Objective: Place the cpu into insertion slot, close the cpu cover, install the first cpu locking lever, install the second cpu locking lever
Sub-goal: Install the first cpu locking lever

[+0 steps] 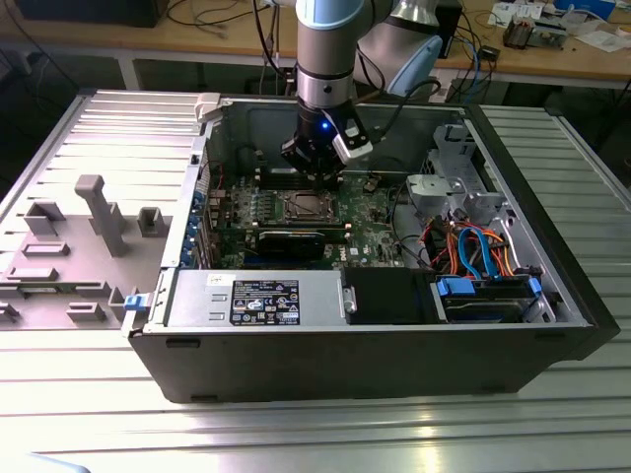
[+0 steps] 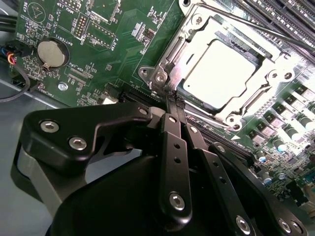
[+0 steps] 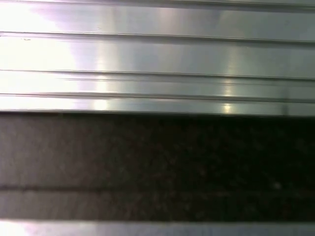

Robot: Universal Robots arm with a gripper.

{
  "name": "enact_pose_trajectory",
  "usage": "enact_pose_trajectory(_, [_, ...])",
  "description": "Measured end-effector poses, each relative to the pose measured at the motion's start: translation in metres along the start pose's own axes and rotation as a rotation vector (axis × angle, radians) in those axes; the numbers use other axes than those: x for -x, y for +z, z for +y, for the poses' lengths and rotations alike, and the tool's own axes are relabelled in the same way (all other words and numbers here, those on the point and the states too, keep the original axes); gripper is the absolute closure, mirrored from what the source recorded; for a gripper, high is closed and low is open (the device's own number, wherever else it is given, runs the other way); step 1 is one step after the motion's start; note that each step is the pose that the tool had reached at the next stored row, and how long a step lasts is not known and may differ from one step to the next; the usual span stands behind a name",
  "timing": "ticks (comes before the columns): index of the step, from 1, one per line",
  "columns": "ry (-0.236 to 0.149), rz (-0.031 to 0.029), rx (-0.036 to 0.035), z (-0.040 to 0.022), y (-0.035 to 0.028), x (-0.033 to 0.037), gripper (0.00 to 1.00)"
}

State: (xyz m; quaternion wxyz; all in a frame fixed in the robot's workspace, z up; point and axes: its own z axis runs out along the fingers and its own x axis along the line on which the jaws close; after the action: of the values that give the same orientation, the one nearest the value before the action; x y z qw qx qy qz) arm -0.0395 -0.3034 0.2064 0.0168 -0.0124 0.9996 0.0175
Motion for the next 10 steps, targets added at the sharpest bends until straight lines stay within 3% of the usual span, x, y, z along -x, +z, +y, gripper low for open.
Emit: enact_pose_trajectory(10, [0.0,0.0005,-0.0097,-0.0001,0.002,0.0007,0.89])
